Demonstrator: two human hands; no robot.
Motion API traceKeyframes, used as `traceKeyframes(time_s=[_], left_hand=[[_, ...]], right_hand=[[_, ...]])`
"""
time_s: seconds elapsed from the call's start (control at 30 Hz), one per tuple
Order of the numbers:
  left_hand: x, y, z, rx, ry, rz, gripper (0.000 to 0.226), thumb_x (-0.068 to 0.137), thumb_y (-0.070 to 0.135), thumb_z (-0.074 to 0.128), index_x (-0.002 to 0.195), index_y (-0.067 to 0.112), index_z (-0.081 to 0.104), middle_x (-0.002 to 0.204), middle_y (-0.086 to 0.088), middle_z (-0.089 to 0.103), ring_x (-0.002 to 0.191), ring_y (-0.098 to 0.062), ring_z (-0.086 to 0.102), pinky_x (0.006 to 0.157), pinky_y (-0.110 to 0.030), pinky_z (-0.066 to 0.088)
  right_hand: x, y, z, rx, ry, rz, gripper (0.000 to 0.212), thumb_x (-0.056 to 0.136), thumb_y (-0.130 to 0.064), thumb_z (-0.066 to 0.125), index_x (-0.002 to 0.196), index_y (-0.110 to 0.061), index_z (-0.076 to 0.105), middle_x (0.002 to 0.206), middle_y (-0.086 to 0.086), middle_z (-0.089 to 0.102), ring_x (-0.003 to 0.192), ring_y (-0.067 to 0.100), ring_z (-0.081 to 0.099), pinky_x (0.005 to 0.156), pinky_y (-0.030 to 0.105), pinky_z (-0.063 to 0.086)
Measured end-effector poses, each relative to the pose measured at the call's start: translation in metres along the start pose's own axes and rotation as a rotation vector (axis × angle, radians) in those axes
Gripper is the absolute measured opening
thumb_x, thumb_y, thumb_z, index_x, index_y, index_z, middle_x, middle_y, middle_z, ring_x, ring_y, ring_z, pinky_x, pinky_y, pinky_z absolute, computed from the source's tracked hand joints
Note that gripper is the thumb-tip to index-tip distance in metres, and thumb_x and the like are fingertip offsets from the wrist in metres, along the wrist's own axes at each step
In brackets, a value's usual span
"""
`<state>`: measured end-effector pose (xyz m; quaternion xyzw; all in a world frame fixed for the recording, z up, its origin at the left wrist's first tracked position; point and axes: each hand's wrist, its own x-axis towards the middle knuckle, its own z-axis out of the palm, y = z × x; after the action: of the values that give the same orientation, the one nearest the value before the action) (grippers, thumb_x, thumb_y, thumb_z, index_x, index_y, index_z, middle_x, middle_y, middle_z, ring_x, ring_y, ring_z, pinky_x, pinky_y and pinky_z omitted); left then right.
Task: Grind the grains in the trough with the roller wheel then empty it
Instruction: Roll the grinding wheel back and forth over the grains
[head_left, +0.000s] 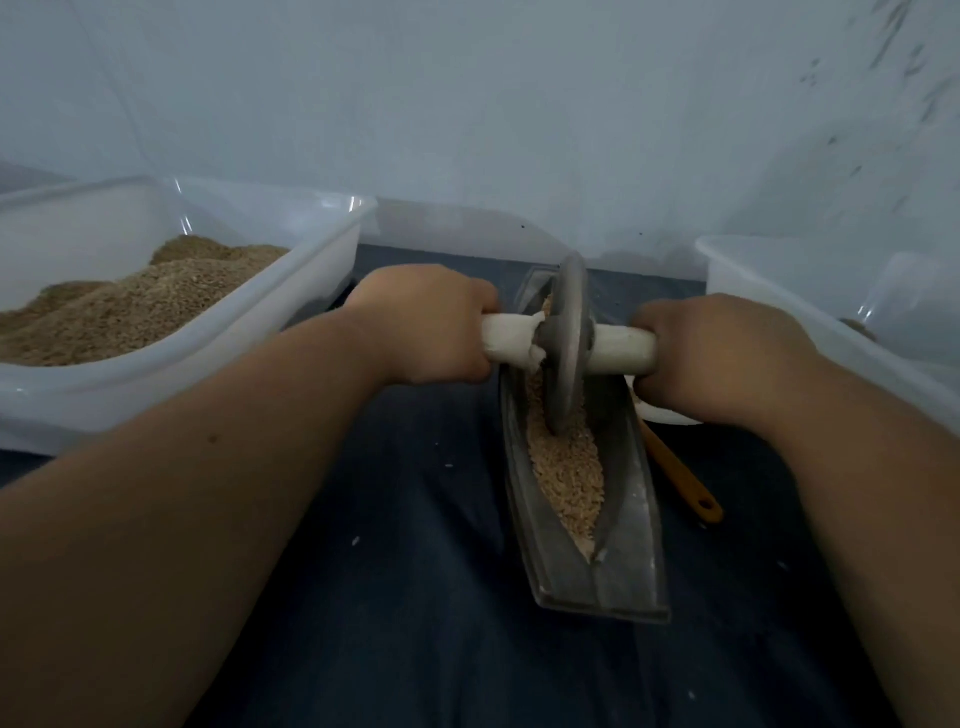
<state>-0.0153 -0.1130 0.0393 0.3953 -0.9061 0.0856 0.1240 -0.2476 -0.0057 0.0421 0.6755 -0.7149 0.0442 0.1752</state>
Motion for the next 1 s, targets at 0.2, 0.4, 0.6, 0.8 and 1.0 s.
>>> traceKeyframes(time_s=[0.2,0.4,0.6,0.8,1.0], left_hand=[[0.005,0.006,0.007,0.097,0.095,-0.054,0.023,0.069,0.051,0.058,0.082,0.035,0.049,0.065,0.012,0.046,0.056,-0.009,0.041,0.051,-0.024,0.031],[-0.005,0.007,-0.017,-0.045,-0.324,0.059,0.023,0.069,0.041,0.066,0.074,0.019,0.064,0.059,0.002,0.062,0.049,-0.009,0.054,0.043,-0.024,0.039],[-0.014,0.009,-0.025,-0.317,-0.623,-0.01,0.018,0.073,0.026,0.068,0.076,0.009,0.069,0.054,0.001,0.066,0.044,-0.008,0.057,0.045,-0.014,0.042],[-0.01,0.01,-0.016,-0.055,-0.294,0.071,0.021,0.071,0.04,0.067,0.084,0.025,0.06,0.072,0.003,0.062,0.064,-0.012,0.057,0.058,-0.03,0.047],[0.003,0.017,0.008,0.135,0.11,-0.085,0.018,0.075,0.043,0.059,0.084,0.035,0.045,0.065,0.012,0.04,0.054,-0.007,0.032,0.047,-0.023,0.022]], right_hand=[[0.006,0.0,0.008,-0.087,0.13,0.017,0.015,0.071,-0.031,0.064,0.078,-0.031,0.051,0.061,-0.011,0.047,0.051,0.005,0.038,0.046,0.02,0.025],[-0.011,-0.002,-0.023,0.117,-0.266,-0.059,0.023,0.068,-0.031,0.07,0.075,-0.044,0.052,0.069,-0.013,0.058,0.063,0.002,0.054,0.053,0.026,0.043],[-0.02,-0.013,-0.04,0.05,-0.322,-0.117,0.029,0.07,-0.028,0.07,0.066,-0.04,0.044,0.068,-0.011,0.057,0.062,0.002,0.053,0.051,0.024,0.036],[-0.015,-0.009,-0.023,0.1,-0.216,-0.019,0.022,0.068,-0.033,0.065,0.077,-0.047,0.051,0.07,-0.014,0.057,0.066,0.004,0.054,0.06,0.029,0.048],[0.001,-0.007,0.004,-0.065,0.073,0.06,0.02,0.073,-0.031,0.064,0.069,-0.029,0.044,0.063,-0.009,0.049,0.054,0.009,0.042,0.047,0.022,0.032]])
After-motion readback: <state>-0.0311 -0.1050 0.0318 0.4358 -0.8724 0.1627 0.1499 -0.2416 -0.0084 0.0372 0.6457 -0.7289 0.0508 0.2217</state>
